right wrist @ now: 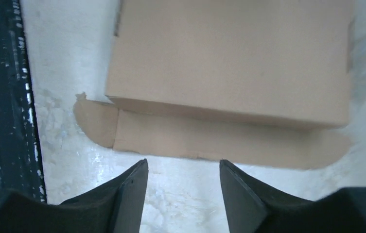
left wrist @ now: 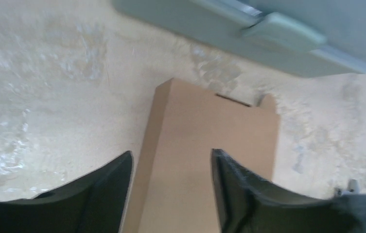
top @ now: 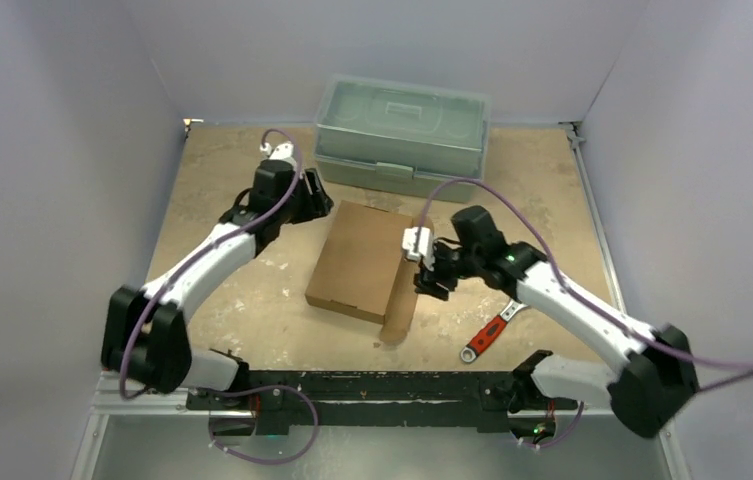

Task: Fold the paper box

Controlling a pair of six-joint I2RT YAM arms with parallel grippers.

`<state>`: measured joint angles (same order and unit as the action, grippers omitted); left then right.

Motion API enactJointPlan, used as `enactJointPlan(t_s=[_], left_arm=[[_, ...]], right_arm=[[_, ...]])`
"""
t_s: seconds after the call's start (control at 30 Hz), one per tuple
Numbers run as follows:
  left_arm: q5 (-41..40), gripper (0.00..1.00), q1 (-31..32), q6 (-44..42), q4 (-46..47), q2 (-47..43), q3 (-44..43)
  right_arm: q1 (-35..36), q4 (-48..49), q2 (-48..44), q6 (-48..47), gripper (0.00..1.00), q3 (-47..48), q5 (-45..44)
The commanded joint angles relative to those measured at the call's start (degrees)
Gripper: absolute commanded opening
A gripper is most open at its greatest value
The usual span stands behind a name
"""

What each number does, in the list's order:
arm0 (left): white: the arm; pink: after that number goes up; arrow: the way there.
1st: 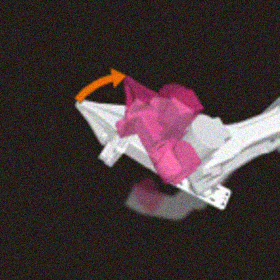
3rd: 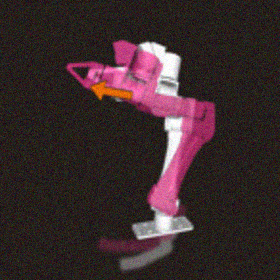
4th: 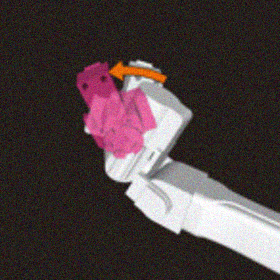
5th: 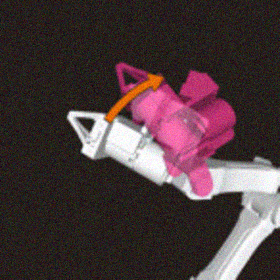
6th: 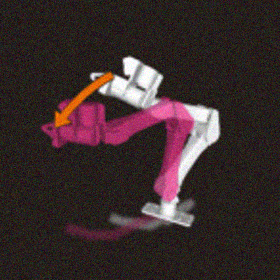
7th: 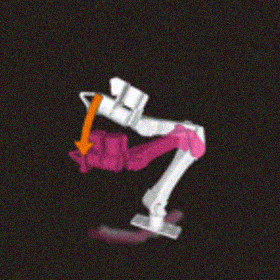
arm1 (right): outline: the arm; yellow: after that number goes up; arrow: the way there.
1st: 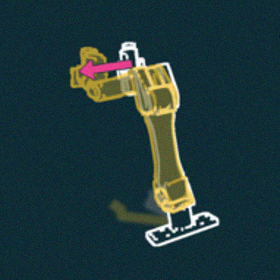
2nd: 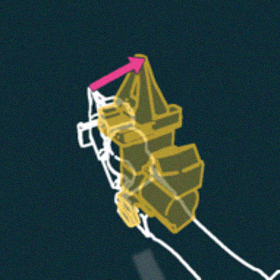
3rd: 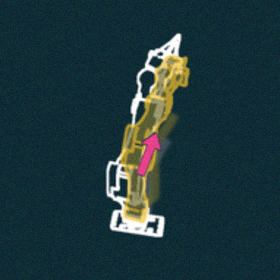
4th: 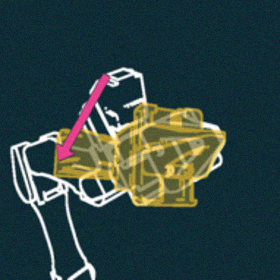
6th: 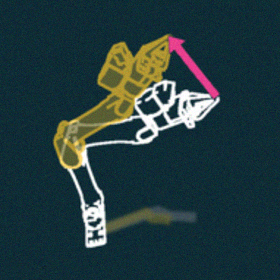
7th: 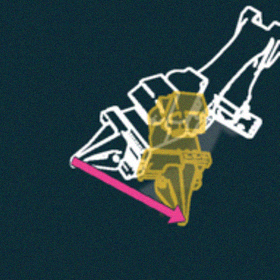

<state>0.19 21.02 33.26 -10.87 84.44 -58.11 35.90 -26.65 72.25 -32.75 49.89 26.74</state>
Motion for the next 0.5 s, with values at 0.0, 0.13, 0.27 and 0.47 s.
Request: enactJointPlan(t_s=[0.0,0.13,0.27,0.47], left_arm=[[-1.6,0.66,-0.4,-2.5,0.8,-15.5,4.9],[4.6,0.99,-0.4,2.7,3.3,-27.7,14.7],[10.2,0.99,-0.4,7.0,3.8,-36.0,23.9],[6.2,0.92,-0.4,12.1,-1.8,-41.8,31.2]], right_arm=[[-0.6,-2.2,-12.8,-13.4,0.74,-6.4,9.5],[-0.9,-7.0,-12.1,-25.9,0.99,-11.3,19.2],[1.6,-6.7,-10.3,-28.7,0.99,-12.2,16.3],[10.1,2.0,-8.0,-26.1,0.87,-15.4,7.7]])
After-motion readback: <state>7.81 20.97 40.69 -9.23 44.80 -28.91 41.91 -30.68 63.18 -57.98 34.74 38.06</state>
